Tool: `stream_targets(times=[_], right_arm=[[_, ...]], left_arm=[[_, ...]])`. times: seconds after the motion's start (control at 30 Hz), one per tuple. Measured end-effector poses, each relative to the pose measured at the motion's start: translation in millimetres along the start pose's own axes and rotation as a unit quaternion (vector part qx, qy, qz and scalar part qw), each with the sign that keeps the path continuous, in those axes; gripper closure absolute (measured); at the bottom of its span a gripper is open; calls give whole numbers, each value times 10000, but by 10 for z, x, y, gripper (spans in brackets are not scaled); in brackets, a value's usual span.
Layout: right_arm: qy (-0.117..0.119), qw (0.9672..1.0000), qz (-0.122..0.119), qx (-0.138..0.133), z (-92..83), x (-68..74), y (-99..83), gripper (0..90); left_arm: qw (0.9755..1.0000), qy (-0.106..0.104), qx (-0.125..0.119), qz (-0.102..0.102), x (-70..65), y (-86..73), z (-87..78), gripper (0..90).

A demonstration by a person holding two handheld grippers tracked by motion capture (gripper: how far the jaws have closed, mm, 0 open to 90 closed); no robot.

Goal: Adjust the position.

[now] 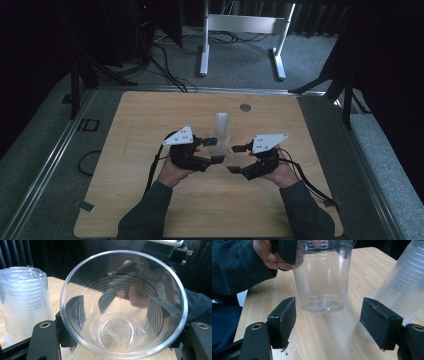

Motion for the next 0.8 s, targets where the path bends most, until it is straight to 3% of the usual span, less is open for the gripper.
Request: stream_targets(times=[0.13,0.23,0.3,0.8], right_arm=[[-73,9999,-17,91,50,-1,-10,290],[-91,9999,-37,127,64,-2,-18,290],[-70,9997,-53,249,135,20,-53,289],[-38,9993,31,360,250,19,-122,321]], left_arm=[[9997,76,223,83,-6,-40,23,309],[9996,79,262,99,-10,-46,31,309],[9988,106,443,158,-26,-72,64,310],[9955,105,831,437,-92,-118,161,309]])
Point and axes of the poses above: each handheld gripper's, and its own axes: z roughly forward along the jaws, y roughly out of its top, x roughly to its left, the point moved 10 cm from there along z, roughly forward along the jaws, and after that the axes turned 11 degrees about z, right-handed, at the moved point
